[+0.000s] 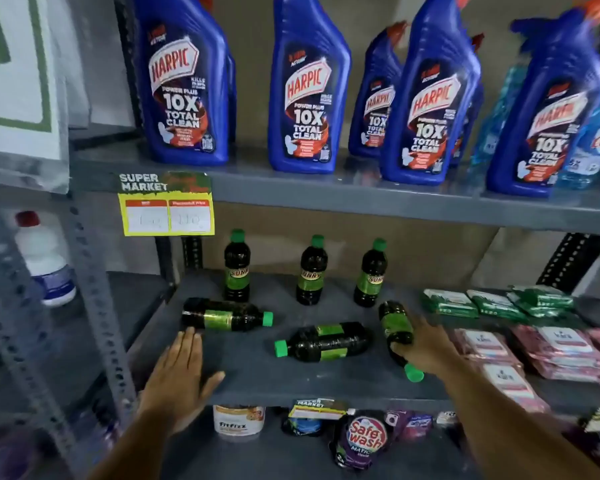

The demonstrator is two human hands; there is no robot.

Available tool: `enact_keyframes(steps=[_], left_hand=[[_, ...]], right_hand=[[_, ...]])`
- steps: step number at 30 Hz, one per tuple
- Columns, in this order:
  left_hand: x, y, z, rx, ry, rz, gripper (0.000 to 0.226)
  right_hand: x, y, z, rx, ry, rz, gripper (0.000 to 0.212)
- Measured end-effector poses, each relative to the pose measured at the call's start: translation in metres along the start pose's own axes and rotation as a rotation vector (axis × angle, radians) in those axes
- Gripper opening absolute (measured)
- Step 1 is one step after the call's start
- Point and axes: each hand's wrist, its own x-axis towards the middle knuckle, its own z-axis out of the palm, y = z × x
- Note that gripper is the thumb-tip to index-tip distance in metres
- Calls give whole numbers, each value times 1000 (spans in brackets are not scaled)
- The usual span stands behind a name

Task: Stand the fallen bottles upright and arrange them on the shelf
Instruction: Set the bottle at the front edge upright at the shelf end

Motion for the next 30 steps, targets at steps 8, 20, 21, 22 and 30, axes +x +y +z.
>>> enact_keyframes(steps=[8, 20, 21, 22, 30], left_hand=[[8, -10, 22, -7, -60, -109, 103], [9, -7, 22, 17, -50, -121, 105], [10, -6, 20, 17, -43, -122, 107], [10, -4, 20, 15, -33, -125, 109], [9, -2, 20, 51, -51, -176, 106]], right_hand=[[-2, 10, 40, -7, -41, 48, 92], [46, -20, -74, 581, 136, 146, 16], [54, -21, -78, 644, 136, 155, 17], [60, -23, -81, 687, 133, 156, 19], [58, -32, -67, 561, 193, 57, 22]])
